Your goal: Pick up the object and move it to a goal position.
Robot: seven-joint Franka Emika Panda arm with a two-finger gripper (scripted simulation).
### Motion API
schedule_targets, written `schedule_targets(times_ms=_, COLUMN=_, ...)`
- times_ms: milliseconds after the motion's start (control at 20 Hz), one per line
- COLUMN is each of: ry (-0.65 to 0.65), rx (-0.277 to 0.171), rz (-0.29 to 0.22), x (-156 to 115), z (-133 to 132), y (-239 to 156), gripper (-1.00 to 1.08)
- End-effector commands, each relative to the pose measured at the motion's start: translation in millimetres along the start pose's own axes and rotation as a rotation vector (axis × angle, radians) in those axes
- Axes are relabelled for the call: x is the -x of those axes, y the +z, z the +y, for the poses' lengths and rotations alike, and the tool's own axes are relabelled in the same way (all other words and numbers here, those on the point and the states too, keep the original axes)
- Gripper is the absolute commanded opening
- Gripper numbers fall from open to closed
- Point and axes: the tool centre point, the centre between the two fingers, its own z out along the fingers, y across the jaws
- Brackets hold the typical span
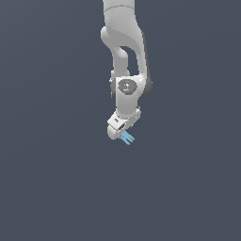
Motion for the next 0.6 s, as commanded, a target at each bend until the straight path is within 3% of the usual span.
schedule_targets(times_ms=0, ry=0.0, rx=0.0, rz=0.0, x=0, z=0, y=1, gripper=1.0)
schedule_targets(times_ms=550, ry=-0.005, rx=0.0, rz=0.001, x=1, z=-1, y=43, gripper=1.0)
